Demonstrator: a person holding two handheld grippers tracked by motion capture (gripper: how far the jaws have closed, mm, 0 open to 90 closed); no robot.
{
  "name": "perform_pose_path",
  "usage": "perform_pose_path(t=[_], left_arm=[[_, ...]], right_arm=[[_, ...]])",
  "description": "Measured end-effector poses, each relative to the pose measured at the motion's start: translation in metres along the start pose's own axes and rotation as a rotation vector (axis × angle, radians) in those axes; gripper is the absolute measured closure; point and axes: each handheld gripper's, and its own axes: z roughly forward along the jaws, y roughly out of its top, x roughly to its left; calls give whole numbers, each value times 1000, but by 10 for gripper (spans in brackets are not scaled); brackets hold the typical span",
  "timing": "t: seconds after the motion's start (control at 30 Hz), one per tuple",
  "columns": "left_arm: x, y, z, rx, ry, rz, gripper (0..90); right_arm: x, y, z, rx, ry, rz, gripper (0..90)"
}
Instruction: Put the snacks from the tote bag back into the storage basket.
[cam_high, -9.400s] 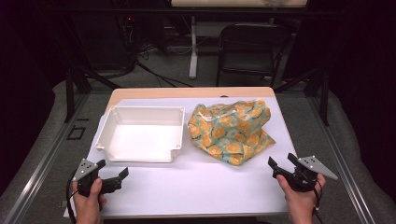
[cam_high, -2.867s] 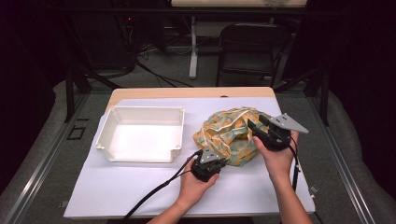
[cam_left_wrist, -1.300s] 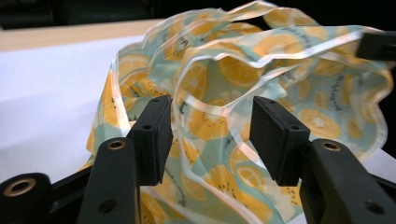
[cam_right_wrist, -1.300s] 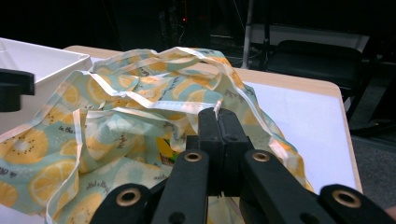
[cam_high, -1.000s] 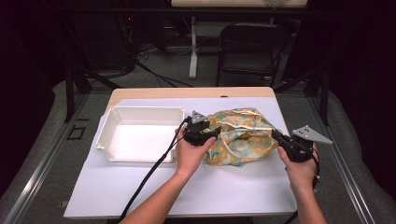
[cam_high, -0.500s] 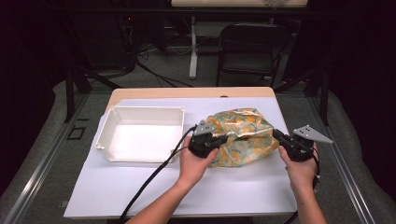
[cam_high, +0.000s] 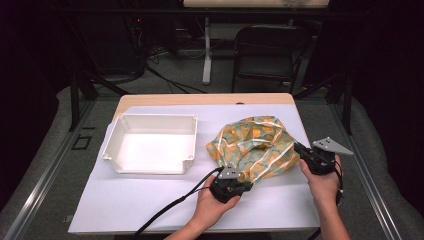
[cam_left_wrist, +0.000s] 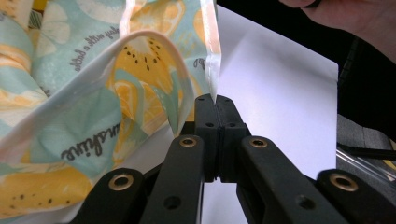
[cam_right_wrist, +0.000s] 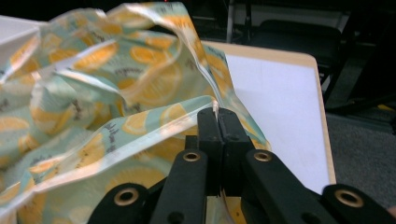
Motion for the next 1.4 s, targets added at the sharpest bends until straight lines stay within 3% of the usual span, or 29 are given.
perform_pose_path(t=[0.1, 0.13, 0.17, 0.27, 0.37, 0.47, 0.5, 0.53, 0.6, 0.8, 0.9, 1.03, 1.2, 1.27, 1.4], left_arm=[[0, -1, -3, 17, 8, 19, 894], [0, -1, -3, 17, 8, 19, 890], [-1, -3, -1, 16, 8, 15, 890], [-1, -6, 4, 26, 9, 13, 884], [-3, -8, 8, 38, 11, 13, 891], [-4, -9, 11, 52, 14, 22, 896], [-6, -11, 14, 60, 16, 25, 897], [-7, -12, 14, 69, 18, 29, 897], [-9, -13, 15, 89, 25, 48, 897], [-15, -16, 14, 115, 30, 81, 881], [-17, -18, 10, 118, 31, 103, 828], [-16, -20, 2, 104, 15, 107, 744], [-8, -16, -21, 7, 7, 60, 649], [-7, -15, -25, -10, 7, 55, 632], [0, -6, -50, -87, 11, 47, 602]], right_arm=[[-5, 0, -9, -43, 22, 44, 649], [-5, 0, -9, -43, 22, 44, 649], [-7, 1, -13, -68, 43, 53, 617], [-11, 11, -34, -134, 47, 87, 550], [-8, 21, -41, -163, 52, 97, 559], [0, 28, -37, -167, 77, 69, 581], [13, 36, -30, -143, 132, 33, 601], [22, 40, -23, -162, 137, 20, 607], [36, 48, -14, -137, 152, -11, 620], [63, 64, 10, -106, 167, -14, 647], [66, 55, 13, -61, 173, -18, 694], [58, 28, 9, 9, 168, -27, 756], [43, 0, 3, 71, 151, -15, 793], [40, -4, 3, 87, 147, -21, 799], [28, -24, 9, 151, 115, -27, 825]])
